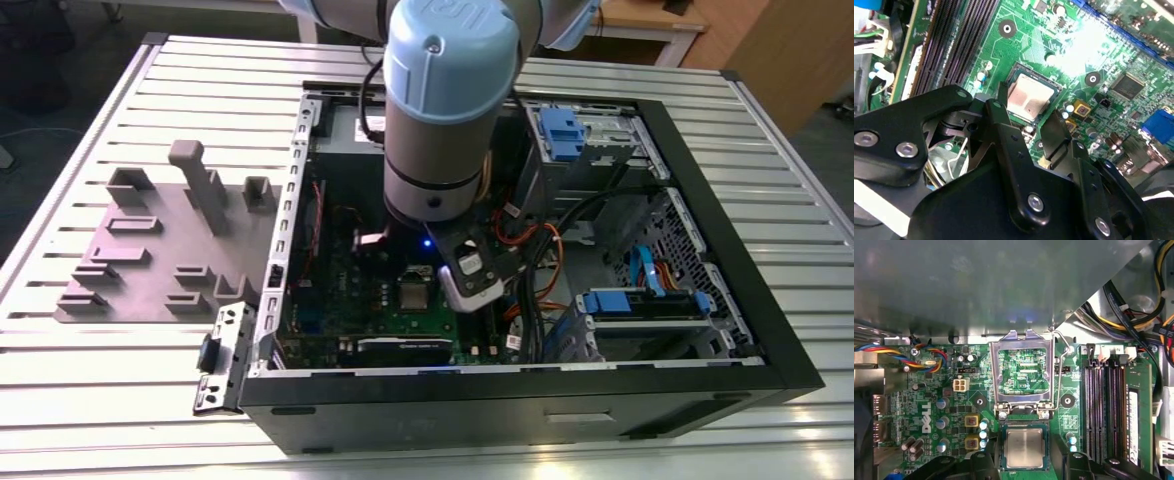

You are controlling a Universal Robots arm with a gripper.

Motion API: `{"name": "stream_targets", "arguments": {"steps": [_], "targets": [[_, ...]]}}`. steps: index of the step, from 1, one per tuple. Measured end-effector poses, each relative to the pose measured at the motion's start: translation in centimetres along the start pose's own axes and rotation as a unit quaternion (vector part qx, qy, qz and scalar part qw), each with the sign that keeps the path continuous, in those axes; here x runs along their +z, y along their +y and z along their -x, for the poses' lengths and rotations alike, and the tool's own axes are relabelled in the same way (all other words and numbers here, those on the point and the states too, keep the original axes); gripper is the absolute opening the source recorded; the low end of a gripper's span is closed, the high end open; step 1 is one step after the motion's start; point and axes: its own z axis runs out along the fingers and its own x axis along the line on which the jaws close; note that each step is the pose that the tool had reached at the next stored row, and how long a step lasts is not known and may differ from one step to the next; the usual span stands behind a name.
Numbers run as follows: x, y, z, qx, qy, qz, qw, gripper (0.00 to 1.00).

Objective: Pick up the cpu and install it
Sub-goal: 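Place the cpu into insertion slot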

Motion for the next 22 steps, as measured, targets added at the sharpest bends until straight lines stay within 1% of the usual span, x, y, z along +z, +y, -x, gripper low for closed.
{"name": "stream_targets", "arguments": {"steps": [6,7,8,9,11,12,13,14,17,22], "targets": [[-0.87,0.03,-0.01,0.000,0.0001,0.0000,1.00000,0.53],[-0.86,0.03,0.00,0.000,0.0001,0.0001,1.00000,0.51],[-0.86,0.03,0.00,0.000,0.0001,0.0001,1.00000,0.45],[-0.87,0.03,0.00,0.000,0.0001,0.0001,1.00000,0.45],[-0.87,0.03,0.00,0.000,0.0001,0.0000,1.00000,0.33],[-0.88,0.03,0.00,0.000,0.0001,0.0000,1.00000,0.33],[-0.88,0.03,0.00,0.000,0.0001,0.0000,1.00000,0.28],[-0.88,0.03,0.00,0.000,0.0001,0.0000,1.00000,0.28],[-0.88,0.03,0.00,0.000,0.0001,0.0000,1.00000,0.11],[-0.89,0.03,-0.01,0.000,0.0001,0.0000,1.00000,0.11]]}}
